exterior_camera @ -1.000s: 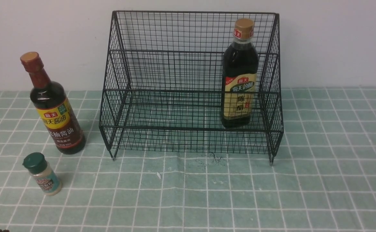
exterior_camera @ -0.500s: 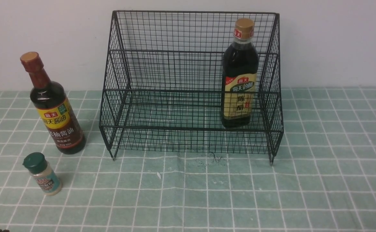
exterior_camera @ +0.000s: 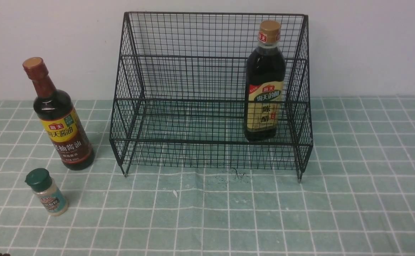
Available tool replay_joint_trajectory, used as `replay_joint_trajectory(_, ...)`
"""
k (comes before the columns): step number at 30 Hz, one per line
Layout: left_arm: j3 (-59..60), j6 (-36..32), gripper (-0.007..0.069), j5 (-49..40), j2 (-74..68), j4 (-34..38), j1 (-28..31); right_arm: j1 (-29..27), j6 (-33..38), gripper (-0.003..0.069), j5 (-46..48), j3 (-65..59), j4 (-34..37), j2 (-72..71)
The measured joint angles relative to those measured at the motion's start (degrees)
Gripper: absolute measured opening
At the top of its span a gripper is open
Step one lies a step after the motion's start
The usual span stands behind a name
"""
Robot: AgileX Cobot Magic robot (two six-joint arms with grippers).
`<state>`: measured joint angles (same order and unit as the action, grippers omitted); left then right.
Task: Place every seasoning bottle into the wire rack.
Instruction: Use the left arm to grab the condiment bottle closest to it
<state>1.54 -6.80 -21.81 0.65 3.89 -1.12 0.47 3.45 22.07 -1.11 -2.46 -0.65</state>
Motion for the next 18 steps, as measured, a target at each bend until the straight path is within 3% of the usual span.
replay_joint_trajectory(18,0.1,-0.1,-0.0006,1.8,0.0,-1.2,0.0,0.0,0.0,-0.0014,0.0,0.0,0.0,0.0)
